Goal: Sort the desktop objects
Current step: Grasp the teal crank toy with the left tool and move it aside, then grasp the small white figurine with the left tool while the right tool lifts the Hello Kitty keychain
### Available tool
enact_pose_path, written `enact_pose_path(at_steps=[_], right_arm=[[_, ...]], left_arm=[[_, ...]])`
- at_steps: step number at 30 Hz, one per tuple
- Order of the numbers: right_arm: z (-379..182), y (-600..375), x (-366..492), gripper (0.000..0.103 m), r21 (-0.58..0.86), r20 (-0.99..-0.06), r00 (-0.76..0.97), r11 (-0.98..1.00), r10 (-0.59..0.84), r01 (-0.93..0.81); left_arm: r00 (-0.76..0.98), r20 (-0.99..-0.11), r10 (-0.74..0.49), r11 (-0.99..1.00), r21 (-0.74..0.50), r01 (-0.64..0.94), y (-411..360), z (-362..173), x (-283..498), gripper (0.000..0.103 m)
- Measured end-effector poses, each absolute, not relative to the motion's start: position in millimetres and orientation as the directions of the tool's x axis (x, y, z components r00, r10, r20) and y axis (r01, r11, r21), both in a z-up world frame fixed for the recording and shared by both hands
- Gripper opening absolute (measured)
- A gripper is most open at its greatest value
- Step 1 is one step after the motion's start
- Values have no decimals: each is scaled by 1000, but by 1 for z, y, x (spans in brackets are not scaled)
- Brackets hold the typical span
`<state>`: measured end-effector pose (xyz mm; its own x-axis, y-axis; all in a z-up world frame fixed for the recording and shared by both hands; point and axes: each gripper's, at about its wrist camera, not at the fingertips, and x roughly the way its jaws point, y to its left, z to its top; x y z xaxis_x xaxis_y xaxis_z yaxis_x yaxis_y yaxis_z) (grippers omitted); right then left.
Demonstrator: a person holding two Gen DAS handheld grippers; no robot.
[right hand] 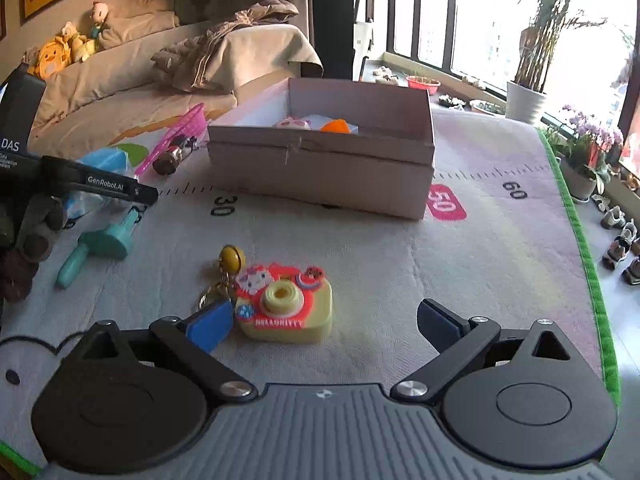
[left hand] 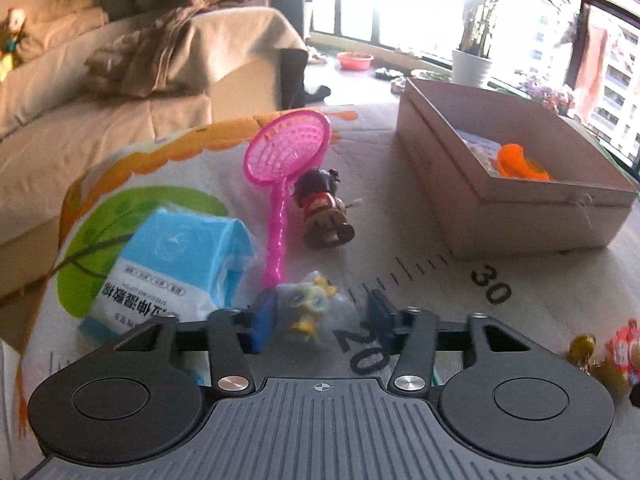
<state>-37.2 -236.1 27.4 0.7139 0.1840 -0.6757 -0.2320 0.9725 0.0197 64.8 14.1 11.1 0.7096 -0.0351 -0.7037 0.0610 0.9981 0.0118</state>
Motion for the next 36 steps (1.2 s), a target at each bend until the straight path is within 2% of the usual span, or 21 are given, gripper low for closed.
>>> enact_pose_path(at_steps=[1, 5, 8, 10, 12, 17, 22, 30, 36], right_arm=[[25, -237, -37, 99, 21, -682, 708, 973, 181, -229], [16, -237, -31, 100, 41, -704, 687, 976, 179, -212], [16, -232, -30, 100, 43, -699, 689, 973, 192, -228], [16, -229, -31, 100, 40, -698, 687, 969, 202, -244], [14, -227, -32, 100, 35, -698, 686, 967, 205, -253], [14, -225, -32, 101, 30, -694, 691, 967, 201, -251], [14, -226, -32, 101, 36, -693, 691, 967, 206, -253], [14, -226, -33, 101, 35, -692, 692, 967, 205, -251], [13, -226, -33, 102, 32, -690, 695, 968, 202, -250]], left_arm=[[709, -704, -49, 997, 8, 78, 13, 11, 61, 41], [690, -711, -139, 983, -14, 183, 7, 13, 38, 41], [667, -711, -220, 963, -48, 266, 1, 14, 17, 54], [669, -709, -224, 962, -53, 266, 0, 15, 3, 72], [670, -713, -206, 966, -40, 255, -1, 14, -7, 76], [656, -727, -201, 967, -38, 253, -1, 13, -23, 76], [633, -726, -269, 942, -62, 329, -4, 19, -34, 91], [586, -731, -349, 887, -55, 459, -10, 26, -55, 96], [622, -737, -264, 934, -34, 356, -9, 22, -44, 96]])
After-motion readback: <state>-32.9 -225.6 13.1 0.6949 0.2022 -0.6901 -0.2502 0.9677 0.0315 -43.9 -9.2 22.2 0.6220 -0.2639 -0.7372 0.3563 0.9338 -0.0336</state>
